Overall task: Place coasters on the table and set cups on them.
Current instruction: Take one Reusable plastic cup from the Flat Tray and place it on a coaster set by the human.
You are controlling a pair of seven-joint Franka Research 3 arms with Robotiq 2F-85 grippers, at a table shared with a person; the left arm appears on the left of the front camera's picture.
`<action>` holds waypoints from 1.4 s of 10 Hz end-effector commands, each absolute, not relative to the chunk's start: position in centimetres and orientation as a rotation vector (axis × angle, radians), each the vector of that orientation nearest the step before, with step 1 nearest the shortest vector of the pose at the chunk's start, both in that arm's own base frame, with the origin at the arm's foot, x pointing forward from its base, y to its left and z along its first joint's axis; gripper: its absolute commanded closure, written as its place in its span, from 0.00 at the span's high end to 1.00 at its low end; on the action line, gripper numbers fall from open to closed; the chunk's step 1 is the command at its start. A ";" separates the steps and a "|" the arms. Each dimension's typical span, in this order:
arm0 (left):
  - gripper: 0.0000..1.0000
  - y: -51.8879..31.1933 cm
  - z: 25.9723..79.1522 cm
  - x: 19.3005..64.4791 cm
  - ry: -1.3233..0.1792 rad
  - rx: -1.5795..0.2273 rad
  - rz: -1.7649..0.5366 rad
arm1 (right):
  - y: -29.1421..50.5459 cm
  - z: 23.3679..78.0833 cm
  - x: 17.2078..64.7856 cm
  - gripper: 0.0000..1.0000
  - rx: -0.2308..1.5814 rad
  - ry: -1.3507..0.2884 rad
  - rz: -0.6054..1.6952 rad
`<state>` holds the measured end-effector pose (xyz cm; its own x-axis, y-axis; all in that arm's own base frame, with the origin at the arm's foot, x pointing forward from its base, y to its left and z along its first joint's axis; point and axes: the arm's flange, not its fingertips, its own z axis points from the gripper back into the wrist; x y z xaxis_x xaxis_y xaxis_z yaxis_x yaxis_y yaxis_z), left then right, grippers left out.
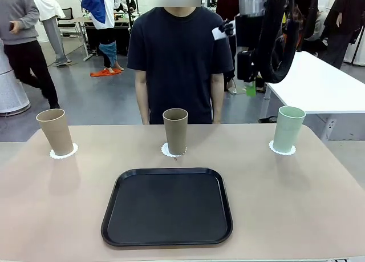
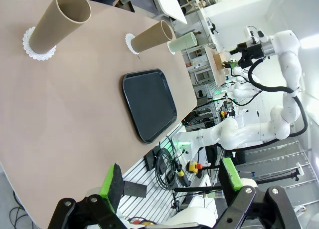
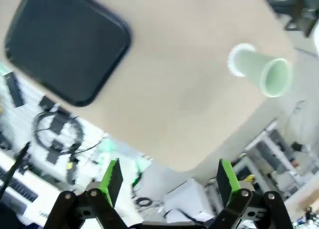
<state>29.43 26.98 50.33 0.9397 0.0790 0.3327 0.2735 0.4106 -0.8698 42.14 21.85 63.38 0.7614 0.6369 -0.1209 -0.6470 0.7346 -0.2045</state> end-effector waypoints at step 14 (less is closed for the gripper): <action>1.00 27.0 50.7 29.3 -0.352 -1.160 -0.115 | 13.1 47.7 43.0 1.00 -0.162 -0.357 0.810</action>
<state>29.42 26.98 50.33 0.9397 0.0792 0.3328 0.2735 0.4105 -0.8699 42.75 13.16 47.89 0.6149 0.7424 0.2658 -0.6937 0.6696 -0.2653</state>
